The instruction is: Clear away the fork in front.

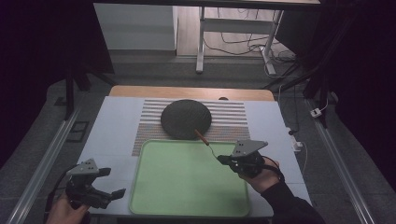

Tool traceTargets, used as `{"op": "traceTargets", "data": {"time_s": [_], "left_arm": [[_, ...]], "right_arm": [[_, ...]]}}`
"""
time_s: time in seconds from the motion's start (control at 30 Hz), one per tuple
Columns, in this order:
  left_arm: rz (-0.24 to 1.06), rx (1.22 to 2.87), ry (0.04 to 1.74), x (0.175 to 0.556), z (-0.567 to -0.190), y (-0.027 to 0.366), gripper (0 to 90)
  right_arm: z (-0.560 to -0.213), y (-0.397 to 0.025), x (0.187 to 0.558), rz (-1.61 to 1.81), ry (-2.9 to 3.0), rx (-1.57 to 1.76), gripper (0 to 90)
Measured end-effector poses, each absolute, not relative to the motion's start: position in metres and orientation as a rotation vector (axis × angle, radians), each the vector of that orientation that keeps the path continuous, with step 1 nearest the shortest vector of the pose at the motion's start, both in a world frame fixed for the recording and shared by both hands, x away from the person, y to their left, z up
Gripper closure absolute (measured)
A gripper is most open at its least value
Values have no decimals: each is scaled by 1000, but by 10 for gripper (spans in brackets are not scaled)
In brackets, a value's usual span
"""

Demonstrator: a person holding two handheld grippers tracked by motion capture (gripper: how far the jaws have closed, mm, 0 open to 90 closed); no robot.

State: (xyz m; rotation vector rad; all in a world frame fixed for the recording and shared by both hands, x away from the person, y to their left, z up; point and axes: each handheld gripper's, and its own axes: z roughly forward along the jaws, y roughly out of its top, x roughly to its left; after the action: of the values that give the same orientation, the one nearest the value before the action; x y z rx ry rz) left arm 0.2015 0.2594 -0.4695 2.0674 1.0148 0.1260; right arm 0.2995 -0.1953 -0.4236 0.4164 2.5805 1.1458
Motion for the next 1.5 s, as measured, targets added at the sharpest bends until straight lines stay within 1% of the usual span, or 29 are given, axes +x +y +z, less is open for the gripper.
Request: {"op": "traceTargets", "data": {"time_s": [0.27, 0.67, 0.83, 1.1, 1.2, 1.27, 1.3, 1.37, 1.4, 1.43, 1.47, 1.5], "left_arm": [[108, 2124, 942, 214, -469, 239, 0], [104, 2215, 781, 242, -463, 202, 0], [123, 2264, 697, 254, -460, 183, 0], [70, 2338, 538, 276, -463, 155, 0], [75, 2385, 468, 283, -464, 144, 7], [82, 2410, 429, 286, -464, 137, 38], [81, 2415, 409, 287, -464, 135, 38], [87, 2434, 360, 289, -464, 131, 127], [84, 2443, 326, 289, -464, 129, 127], [84, 2452, 297, 289, -464, 128, 193], [96, 2458, 279, 289, -464, 126, 223], [83, 2462, 248, 290, -464, 125, 223]], "right_arm": [[-424, -194, 289, 1213, 2632, 390, 895], [-427, -187, 277, 1375, 2727, 315, 895], [-428, -184, 274, 1416, 2765, 267, 896], [-428, -176, 269, 1489, 2826, 186, 897], [-429, -174, 269, 1510, 2846, 159, 897], [-429, -172, 268, 1529, 2865, 127, 897], [-429, -172, 268, 1529, 2865, 127, 897], [-428, -171, 268, 1537, 2886, 88, 897], [-428, -171, 268, 1537, 2886, 88, 897], [-427, -170, 268, 1541, 2895, 66, 897], [-426, -170, 268, 1544, 2901, 52, 897], [-426, -170, 268, 1544, 2901, 52, 897]]}}
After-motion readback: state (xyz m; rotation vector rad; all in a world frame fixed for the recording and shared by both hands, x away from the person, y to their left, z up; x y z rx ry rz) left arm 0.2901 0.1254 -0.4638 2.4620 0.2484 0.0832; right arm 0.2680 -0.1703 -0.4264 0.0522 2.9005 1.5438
